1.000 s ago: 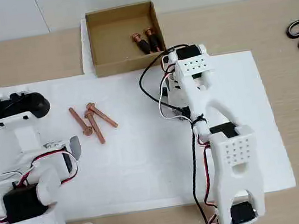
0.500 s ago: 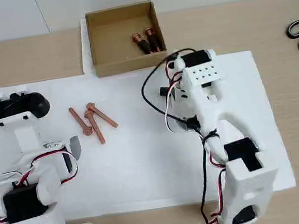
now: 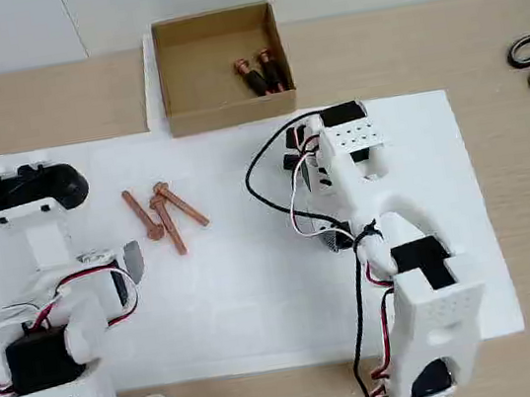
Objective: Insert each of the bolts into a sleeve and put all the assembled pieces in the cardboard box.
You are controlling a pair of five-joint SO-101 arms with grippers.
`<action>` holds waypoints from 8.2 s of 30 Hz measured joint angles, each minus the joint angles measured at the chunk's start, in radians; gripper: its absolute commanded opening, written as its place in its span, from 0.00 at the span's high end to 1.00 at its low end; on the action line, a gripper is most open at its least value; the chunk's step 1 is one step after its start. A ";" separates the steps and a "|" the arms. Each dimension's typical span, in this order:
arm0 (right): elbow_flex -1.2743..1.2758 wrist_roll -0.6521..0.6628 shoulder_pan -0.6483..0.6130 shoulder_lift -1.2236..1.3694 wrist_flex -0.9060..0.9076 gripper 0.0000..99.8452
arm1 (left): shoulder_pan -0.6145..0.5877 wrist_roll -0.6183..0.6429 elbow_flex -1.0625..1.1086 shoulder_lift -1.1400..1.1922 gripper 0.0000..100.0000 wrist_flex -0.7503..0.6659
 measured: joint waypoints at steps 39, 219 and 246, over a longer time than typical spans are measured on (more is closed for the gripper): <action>-0.037 0.006 -0.031 0.006 -0.048 0.78 | 0.000 0.000 0.000 0.000 0.79 0.000; -0.121 0.181 0.077 -0.187 -0.002 1.00 | 0.126 -0.227 0.339 0.258 0.99 -0.301; -0.121 0.181 0.077 -0.187 -0.002 1.00 | 0.115 -0.292 0.195 0.647 0.93 -0.311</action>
